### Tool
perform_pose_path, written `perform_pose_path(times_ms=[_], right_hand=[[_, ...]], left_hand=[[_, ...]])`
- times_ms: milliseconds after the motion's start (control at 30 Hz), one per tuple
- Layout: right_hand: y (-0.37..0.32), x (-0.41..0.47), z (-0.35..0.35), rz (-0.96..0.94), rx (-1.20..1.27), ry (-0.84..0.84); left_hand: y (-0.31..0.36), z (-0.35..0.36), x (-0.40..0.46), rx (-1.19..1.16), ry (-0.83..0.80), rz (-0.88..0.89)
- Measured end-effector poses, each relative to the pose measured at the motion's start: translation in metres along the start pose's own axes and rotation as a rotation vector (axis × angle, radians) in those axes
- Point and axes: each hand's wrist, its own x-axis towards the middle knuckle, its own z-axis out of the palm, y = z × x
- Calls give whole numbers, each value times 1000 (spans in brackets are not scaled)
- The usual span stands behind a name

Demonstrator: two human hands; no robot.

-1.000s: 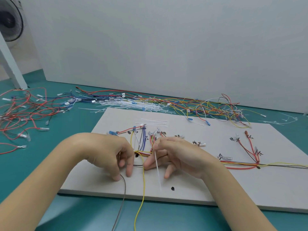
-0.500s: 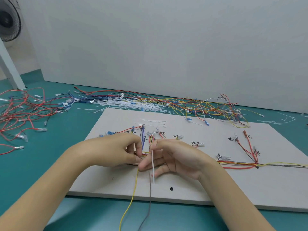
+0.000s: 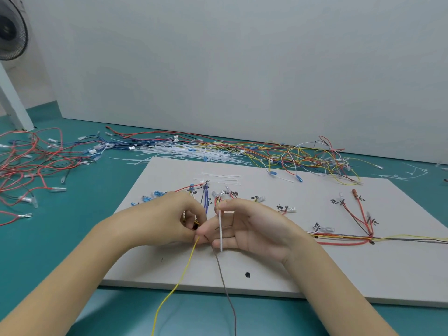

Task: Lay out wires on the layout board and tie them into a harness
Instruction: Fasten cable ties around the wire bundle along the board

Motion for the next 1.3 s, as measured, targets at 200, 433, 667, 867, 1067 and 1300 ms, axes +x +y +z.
perform_pose_path(times_ms=[200, 433, 667, 867, 1067, 1300], right_hand=[[-4, -2, -2, 14, 92, -48], [-2, -2, 4, -74, 151, -174], [-3, -1, 7, -155, 279, -208], [-19, -11, -7, -209, 417, 33], [-30, -24, -29, -243, 311, 211], [-32, -27, -34, -263, 8, 362]], left_hand=[[4, -1, 2, -18, 110, 5], [15, 0, 7, -30, 298, 14], [17, 1, 11, -68, 390, -79], [8, -4, 14, -338, 489, -73], [-7, -20, 2, -641, 215, -34], [-13, -23, 1, -571, 144, -28]])
